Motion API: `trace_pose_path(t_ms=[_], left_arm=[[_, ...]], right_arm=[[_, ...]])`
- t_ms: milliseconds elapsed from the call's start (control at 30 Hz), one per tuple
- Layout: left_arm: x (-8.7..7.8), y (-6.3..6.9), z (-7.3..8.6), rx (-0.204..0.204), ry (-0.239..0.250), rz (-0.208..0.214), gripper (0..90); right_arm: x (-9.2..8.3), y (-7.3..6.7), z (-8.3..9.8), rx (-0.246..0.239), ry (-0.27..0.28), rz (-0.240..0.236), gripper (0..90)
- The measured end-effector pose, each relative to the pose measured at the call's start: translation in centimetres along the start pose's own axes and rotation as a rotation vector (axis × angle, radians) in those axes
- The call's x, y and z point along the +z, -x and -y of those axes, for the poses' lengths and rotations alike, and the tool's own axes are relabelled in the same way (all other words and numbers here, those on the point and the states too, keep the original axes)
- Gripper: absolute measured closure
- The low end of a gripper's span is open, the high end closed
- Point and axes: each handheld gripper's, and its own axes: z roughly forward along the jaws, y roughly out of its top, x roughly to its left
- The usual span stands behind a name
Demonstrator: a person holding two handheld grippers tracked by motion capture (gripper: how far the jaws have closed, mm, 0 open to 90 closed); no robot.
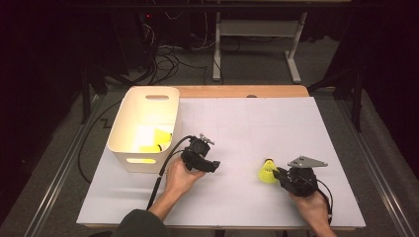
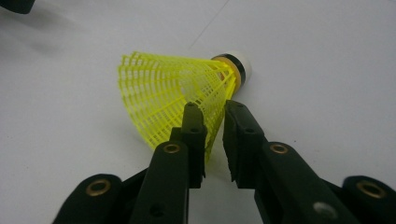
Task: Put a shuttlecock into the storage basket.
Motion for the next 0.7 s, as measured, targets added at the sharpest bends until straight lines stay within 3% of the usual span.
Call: trace_pose_path(t_ms=[233,700], left_arm=[[-0.1,-0.1,0.0,0.002,-0.002,0.001,38.7],[-0.2,-0.2,0.0,0.003,0.017,0.037,39.4]], right_arm=[[0.2,0.2,-0.2,0.008,-0.017,-0.025,88.5],[0.4,-0.1,-1.0,-0.003,-0.041,-0.051,90.0]])
